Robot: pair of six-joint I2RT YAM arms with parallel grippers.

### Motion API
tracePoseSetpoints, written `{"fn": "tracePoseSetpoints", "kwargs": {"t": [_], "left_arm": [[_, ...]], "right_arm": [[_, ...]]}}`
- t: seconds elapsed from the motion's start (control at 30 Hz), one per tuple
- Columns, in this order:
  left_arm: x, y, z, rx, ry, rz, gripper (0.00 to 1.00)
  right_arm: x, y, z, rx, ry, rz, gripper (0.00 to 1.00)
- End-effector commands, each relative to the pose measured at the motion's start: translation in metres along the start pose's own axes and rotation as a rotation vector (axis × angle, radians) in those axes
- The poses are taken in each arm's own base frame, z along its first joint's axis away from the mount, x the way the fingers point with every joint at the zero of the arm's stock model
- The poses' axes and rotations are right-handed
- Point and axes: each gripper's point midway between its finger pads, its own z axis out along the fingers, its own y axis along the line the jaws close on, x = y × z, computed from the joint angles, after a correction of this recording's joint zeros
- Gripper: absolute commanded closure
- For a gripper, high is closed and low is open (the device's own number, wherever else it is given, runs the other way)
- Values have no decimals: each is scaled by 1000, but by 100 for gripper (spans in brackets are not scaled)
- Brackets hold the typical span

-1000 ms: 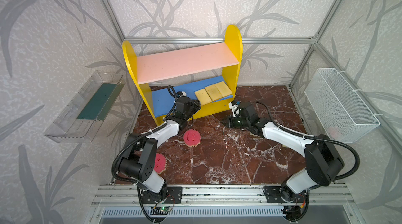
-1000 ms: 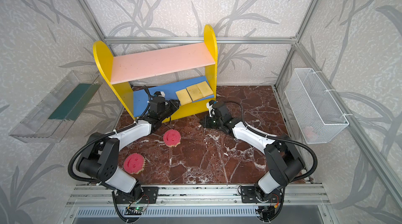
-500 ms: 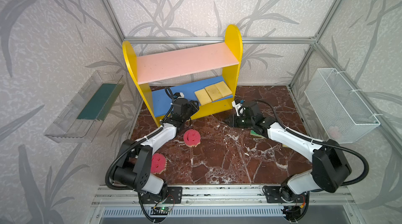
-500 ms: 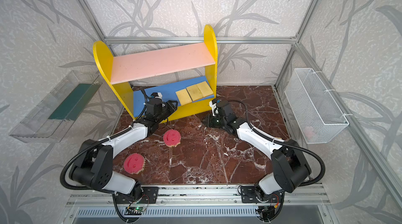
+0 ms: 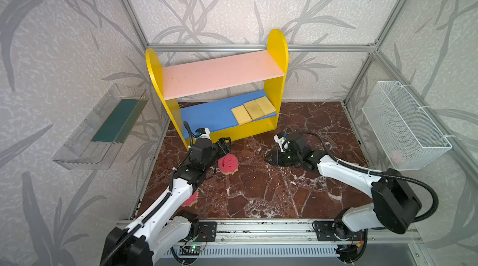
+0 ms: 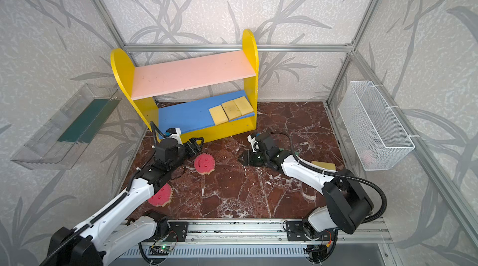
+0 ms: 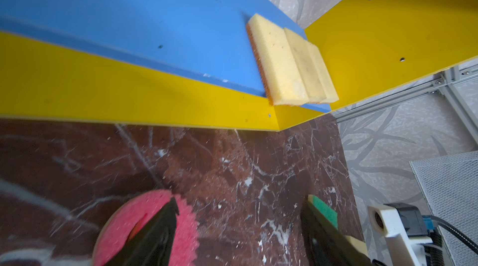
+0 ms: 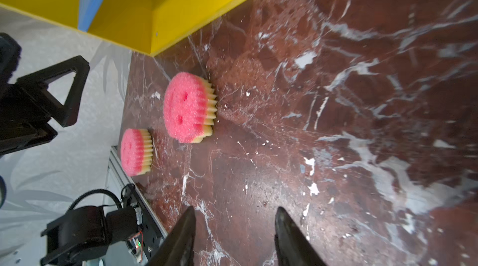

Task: Place and organize the cleaning sponges onto the shelf
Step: 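Withdraw the left gripper from the shelf while the right gripper nears the pink smiley sponge, then lower the right gripper onto the pink smiley sponge and close it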

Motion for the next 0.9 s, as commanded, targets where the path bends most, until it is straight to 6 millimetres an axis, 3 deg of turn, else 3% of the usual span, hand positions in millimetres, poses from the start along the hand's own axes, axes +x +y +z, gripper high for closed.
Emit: {"fn": "tracePoseSetpoints", "kwargs": {"t": [0.0,0.1,0.4,0.6,0.87], "left_arm": [[24,36,-14,-115,45,14,17],[34,55,-25,-168,54,16,12],[53,75,-39,-201,83,32,10],[50,83,-49,-212,39,40,11],[59,92,-48,-217,42,28,12]], "right_arm": [[-3,19,21,-54,15,8,47],[3,24,44,-67,47,21,44],[12,43,100,-110,113,47,42],[14,51,119,-130,138,54,44],[16,55,136,-131,167,61,56]]}}
